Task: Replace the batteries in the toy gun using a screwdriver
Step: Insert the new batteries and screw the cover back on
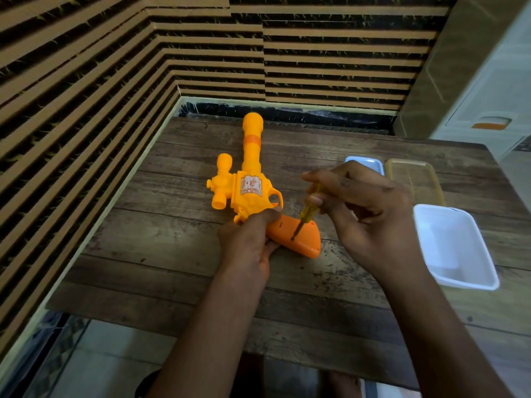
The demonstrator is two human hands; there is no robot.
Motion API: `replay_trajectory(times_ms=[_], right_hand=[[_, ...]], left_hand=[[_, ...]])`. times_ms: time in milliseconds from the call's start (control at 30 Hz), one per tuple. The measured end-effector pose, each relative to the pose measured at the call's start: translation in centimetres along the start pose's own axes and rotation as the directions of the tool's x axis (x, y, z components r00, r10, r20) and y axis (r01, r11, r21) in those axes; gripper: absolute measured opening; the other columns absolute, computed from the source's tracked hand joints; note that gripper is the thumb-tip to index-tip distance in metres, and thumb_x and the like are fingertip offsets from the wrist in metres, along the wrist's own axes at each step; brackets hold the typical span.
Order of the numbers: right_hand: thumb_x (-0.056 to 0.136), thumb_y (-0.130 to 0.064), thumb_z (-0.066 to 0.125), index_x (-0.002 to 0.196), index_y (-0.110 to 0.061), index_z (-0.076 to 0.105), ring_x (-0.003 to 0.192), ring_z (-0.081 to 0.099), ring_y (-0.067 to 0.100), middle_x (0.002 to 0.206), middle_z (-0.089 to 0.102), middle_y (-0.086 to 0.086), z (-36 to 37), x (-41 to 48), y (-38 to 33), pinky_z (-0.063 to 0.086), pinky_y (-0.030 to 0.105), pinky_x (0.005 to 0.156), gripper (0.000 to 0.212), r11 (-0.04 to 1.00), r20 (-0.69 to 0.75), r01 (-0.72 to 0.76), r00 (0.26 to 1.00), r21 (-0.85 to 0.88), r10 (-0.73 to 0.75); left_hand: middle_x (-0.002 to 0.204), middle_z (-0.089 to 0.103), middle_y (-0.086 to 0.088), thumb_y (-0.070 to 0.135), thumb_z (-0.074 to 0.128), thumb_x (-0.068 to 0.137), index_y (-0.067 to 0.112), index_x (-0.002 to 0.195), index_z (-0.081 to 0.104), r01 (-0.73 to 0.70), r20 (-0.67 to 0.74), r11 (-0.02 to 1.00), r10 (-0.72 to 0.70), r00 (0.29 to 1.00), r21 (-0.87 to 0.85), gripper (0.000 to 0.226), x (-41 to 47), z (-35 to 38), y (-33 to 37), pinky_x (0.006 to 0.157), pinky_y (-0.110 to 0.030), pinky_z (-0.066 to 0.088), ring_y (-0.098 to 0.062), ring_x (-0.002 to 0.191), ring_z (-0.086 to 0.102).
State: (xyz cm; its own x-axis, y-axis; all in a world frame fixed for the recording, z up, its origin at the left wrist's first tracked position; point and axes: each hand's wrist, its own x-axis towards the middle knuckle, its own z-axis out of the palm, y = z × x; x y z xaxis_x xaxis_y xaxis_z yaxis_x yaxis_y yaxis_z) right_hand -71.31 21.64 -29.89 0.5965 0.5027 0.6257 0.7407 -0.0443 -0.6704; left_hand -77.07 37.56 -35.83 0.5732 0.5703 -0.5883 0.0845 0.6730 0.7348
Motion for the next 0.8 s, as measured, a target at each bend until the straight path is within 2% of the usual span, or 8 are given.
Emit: replay_trajectory(times_ms=[100, 233, 333, 467, 633, 700, 800], right_hand=[[0.096, -0.003, 0.069, 0.115, -0.001, 0.076, 0.095, 0.072, 0.02, 0.101, 0.073, 0.008, 0.04, 0.22, -0.15, 0.057, 0.04, 0.077, 0.021, 0.999, 0.015, 0.04, 0.999, -0.012, -0.04], [0.093, 0.017, 0.062, 0.118, -0.001, 0.074, 0.109, 0.073, 0.021, 0.115, 0.075, 0.007, 0.2, 0.25, -0.17, 0.06, 0.044, 0.088, 0.033, 0.997, 0.095, 0.007, 0.995, 0.072, -0.014], [0.091, 0.023, 0.061, 0.117, -0.006, 0.074, 0.104, 0.075, 0.017, 0.112, 0.076, 0.005, 0.41, 0.18, -0.38, 0.062, 0.04, 0.084, 0.041, 0.997, 0.085, -0.018, 0.996, 0.08, 0.011], [0.091, 0.011, 0.071, 0.117, -0.006, 0.076, 0.094, 0.074, 0.011, 0.101, 0.075, 0.001, 0.52, 0.3, -0.44, 0.061, 0.036, 0.079, 0.032, 1.0, 0.029, 0.007, 1.0, -0.008, -0.006], [0.089, -0.01, 0.081, 0.112, -0.006, 0.078, 0.08, 0.06, 0.002, 0.087, 0.065, 0.003, 0.69, 0.29, -0.52, 0.049, 0.021, 0.074, 0.023, 0.995, -0.024, 0.045, 0.999, -0.094, -0.048], [0.093, -0.012, 0.076, 0.113, -0.004, 0.077, 0.088, 0.066, 0.006, 0.094, 0.069, 0.005, 0.72, 0.22, -0.52, 0.054, 0.028, 0.077, 0.021, 0.998, -0.01, 0.034, 0.999, -0.049, -0.034], [0.096, 0.002, 0.067, 0.116, -0.004, 0.075, 0.108, 0.072, 0.017, 0.111, 0.076, 0.004, 0.45, 0.13, -0.65, 0.059, 0.044, 0.087, 0.022, 0.996, 0.057, -0.053, 0.997, 0.075, 0.048]], left_hand=[[0.117, 0.077, -0.011, 0.003, 0.084, 0.077, 0.014, 0.125, 0.069, -0.004, 0.019, 1.0, 0.004, 1.0, 0.004, 0.052, -0.18, 0.01, 0.05, 0.061, -0.036, 0.063, -0.027, 0.105, 0.075], [0.114, 0.076, -0.012, 0.0, 0.081, 0.079, 0.013, 0.121, 0.07, 0.0, 0.013, 1.0, 0.0, 1.0, -0.011, 0.046, -0.43, 0.19, 0.2, 0.062, -0.035, 0.062, -0.029, 0.105, 0.073], [0.116, 0.077, -0.012, 0.0, 0.082, 0.078, 0.013, 0.124, 0.071, 0.005, 0.015, 1.0, -0.005, 1.0, -0.011, 0.049, -0.08, 0.11, 0.11, 0.066, -0.039, 0.063, -0.03, 0.107, 0.073], [0.117, 0.077, -0.01, 0.002, 0.083, 0.076, 0.013, 0.126, 0.072, 0.005, 0.023, 1.0, -0.005, 1.0, -0.003, 0.052, 0.34, -0.11, -0.09, 0.063, -0.037, 0.063, -0.029, 0.109, 0.074], [0.117, 0.078, -0.009, 0.002, 0.085, 0.074, 0.013, 0.127, 0.07, -0.001, 0.023, 1.0, 0.001, 1.0, -0.002, 0.056, 0.33, -0.05, -0.03, 0.066, -0.039, 0.064, -0.028, 0.107, 0.074], [0.118, 0.077, -0.01, 0.003, 0.085, 0.075, 0.013, 0.128, 0.069, 0.004, 0.018, 1.0, -0.004, 1.0, 0.002, 0.056, 0.04, 0.01, 0.01, 0.064, -0.037, 0.064, -0.027, 0.106, 0.074], [0.117, 0.076, -0.01, 0.002, 0.084, 0.078, 0.014, 0.126, 0.069, 0.004, -0.005, 1.0, -0.004, 1.0, -0.005, 0.052, -0.21, 0.08, 0.12, 0.057, -0.033, 0.062, -0.027, 0.105, 0.073]])
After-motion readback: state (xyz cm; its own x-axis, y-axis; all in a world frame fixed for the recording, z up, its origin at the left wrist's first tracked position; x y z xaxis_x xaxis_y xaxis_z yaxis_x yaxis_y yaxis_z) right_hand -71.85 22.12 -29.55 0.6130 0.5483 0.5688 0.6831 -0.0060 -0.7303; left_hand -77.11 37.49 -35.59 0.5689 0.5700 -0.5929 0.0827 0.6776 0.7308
